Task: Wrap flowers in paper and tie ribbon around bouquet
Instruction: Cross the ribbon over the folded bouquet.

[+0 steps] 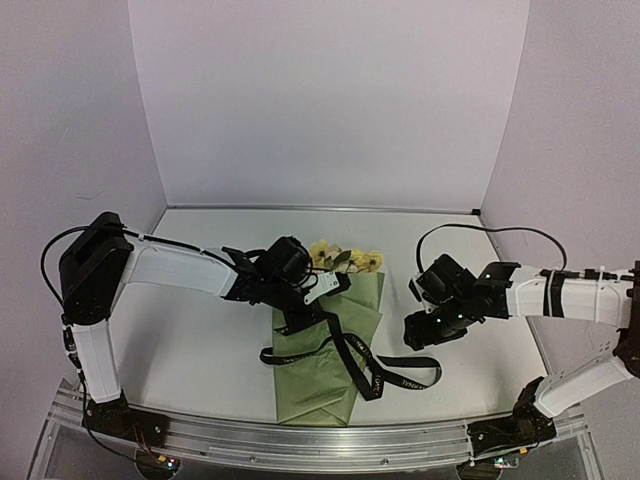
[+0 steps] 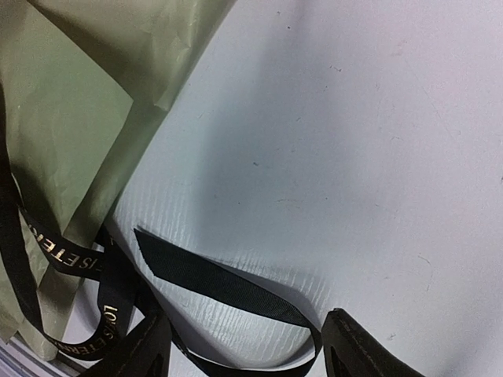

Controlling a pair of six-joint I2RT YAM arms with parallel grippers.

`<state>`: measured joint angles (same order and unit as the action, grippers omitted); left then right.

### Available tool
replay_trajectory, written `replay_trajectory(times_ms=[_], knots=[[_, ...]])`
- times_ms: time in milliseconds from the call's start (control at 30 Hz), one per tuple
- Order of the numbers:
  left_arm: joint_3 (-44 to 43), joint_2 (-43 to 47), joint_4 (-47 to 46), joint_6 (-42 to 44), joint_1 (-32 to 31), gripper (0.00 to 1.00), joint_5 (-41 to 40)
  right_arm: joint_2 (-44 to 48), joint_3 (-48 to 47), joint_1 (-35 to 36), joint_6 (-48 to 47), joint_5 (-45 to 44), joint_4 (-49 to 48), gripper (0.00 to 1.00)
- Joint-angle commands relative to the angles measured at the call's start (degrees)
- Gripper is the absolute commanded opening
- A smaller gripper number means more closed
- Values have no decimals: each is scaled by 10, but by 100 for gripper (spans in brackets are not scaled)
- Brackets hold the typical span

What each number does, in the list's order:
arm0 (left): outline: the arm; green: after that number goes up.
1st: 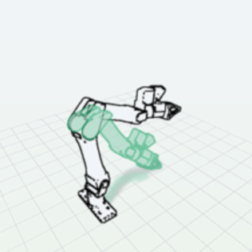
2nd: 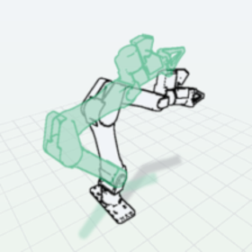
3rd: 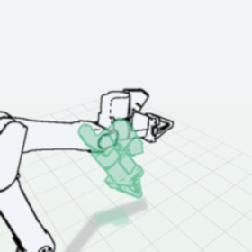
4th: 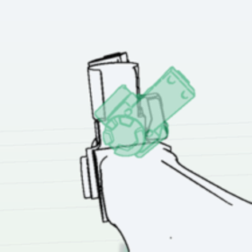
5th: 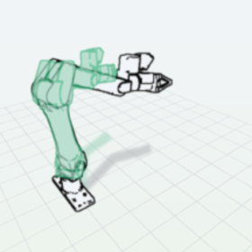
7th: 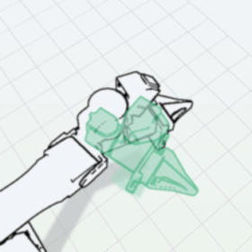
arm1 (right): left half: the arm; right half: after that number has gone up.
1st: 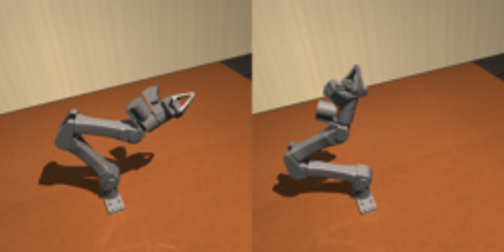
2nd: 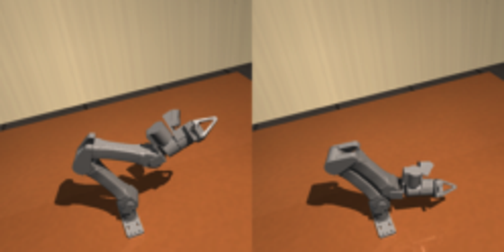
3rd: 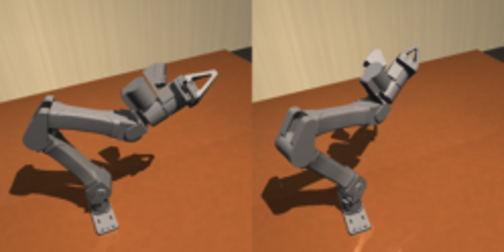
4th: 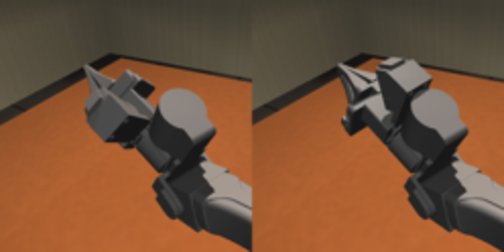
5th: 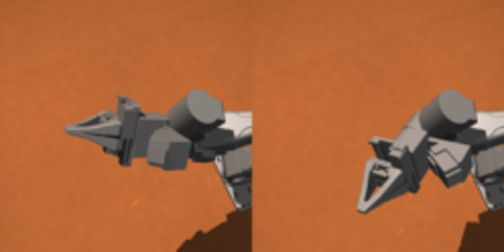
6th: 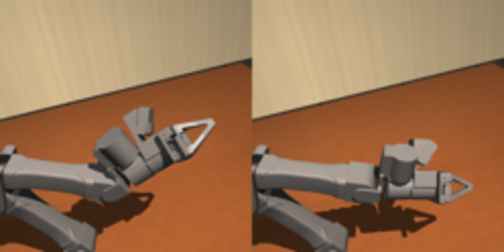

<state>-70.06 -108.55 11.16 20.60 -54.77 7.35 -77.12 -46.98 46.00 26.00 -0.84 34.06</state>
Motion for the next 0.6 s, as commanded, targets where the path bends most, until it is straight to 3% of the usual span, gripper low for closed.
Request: replay_trajectory(times_ms=[0, 367, 567], knots=[[-5, 13, -47, -23, -2, 1, -37, 15, 3, -3, 6, -33, -8, 63], [61, 84, -97, -71, 27, 0, -73, 29, 26, -13, 17, -43, -11, 62], [95, 115, -109, -122, 50, 0, -133, 33, 40, -19, 31, -29, -12, 63]])
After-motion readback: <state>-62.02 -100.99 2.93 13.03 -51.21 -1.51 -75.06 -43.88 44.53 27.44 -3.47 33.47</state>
